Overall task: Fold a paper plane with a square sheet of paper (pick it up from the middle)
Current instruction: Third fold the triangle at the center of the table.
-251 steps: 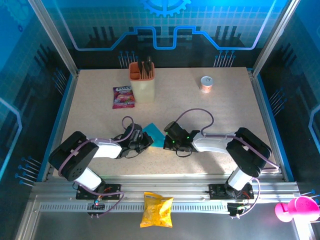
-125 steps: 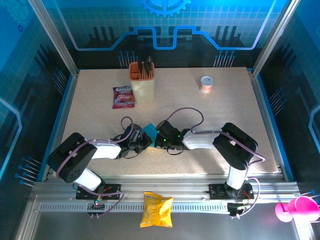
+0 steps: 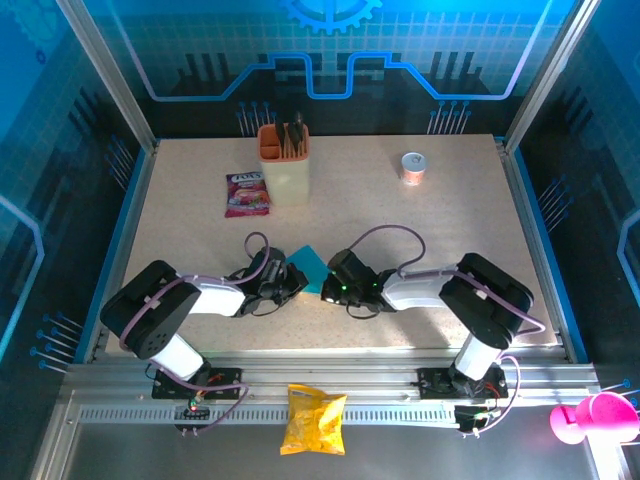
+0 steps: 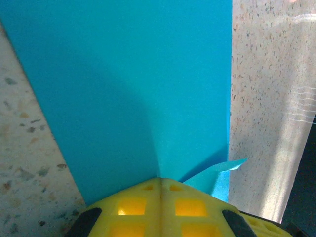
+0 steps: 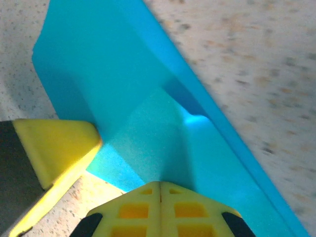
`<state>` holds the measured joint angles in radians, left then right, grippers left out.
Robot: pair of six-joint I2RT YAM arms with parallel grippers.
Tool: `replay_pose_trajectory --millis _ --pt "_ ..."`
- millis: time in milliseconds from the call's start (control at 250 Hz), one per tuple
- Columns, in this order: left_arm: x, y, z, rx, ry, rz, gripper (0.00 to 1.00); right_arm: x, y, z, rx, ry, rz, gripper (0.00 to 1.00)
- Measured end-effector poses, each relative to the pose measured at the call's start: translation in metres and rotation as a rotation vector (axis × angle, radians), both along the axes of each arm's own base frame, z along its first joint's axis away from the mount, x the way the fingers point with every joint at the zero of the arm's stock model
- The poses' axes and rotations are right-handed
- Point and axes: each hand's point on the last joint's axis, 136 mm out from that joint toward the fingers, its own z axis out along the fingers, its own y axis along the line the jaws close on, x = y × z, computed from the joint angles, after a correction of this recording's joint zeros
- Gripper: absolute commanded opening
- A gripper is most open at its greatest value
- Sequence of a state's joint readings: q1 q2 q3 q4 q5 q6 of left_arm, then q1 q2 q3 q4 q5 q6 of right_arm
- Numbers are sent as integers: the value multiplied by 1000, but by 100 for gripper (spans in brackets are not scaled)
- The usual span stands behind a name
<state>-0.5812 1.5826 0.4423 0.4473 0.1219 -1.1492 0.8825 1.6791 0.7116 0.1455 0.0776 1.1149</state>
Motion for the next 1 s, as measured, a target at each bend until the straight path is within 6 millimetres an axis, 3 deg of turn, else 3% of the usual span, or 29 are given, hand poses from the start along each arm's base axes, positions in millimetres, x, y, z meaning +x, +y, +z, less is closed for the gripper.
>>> replay_pose_trajectory --millis 340,595,831,927,999 --pt "0 0 0 -4 0 3 0 -10 -42 -1 -15 6 -70 0" --pt "0 0 1 -8 -7 3 0 -12 -63 -3 9 39 -146 0" --pt "-2 6 2 34 -15 -6 0 -28 -108 2 -83 66 -232 0" --pt "-7 11 3 74 -18 -29 0 -29 -111 12 -118 42 -183 0" --pt "-12 14 3 102 -19 -53 0 -20 -100 28 -116 5 -122 0"
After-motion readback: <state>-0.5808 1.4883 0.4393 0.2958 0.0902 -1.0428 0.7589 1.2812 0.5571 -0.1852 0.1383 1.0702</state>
